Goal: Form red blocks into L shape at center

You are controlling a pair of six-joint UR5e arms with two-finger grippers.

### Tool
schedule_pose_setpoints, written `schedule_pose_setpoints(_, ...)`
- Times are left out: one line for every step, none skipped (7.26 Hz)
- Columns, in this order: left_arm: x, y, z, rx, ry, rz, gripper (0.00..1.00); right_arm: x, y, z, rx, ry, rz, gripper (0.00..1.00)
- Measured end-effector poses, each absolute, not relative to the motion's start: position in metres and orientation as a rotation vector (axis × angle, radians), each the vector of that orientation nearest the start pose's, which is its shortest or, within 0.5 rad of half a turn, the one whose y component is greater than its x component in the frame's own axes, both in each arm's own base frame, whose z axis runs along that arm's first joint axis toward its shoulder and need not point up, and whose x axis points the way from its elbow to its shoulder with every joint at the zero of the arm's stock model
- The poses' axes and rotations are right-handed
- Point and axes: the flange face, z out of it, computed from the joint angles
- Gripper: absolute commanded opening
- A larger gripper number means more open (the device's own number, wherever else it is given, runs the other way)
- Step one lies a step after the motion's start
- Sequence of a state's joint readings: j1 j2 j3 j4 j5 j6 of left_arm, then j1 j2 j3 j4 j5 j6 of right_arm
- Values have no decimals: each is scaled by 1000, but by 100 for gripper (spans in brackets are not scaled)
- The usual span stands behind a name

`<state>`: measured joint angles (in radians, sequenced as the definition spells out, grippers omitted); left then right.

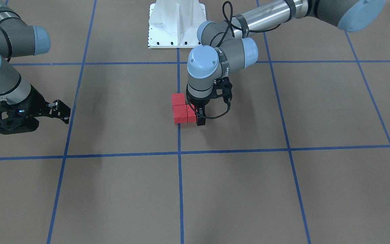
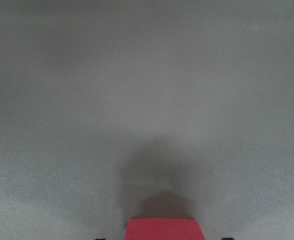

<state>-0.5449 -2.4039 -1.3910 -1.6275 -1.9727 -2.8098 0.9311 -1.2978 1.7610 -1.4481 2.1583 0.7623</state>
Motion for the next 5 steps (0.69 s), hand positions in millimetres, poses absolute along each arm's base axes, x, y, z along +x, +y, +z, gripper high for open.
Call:
schedule_pose_setpoints(602, -475, 213, -668, 590, -1536, 100, -292, -523, 410, 67, -802, -56, 100)
schedule_pose_setpoints(599, -476, 211, -668, 596, -1531, 100, -293, -523, 410, 66, -802, -57, 100)
schedule_pose_setpoints(592, -475, 205, -671, 615, -1521, 100, -293, -523, 410, 66, -802, -57, 100)
schedule_pose_setpoints(573, -469, 204, -675, 642, -1488, 100, -292, -523, 410, 67, -802, -57, 100)
schedule_pose_setpoints(543, -457, 217, -672, 663, -1419, 100, -291, -524, 409, 70, -804, -56, 100)
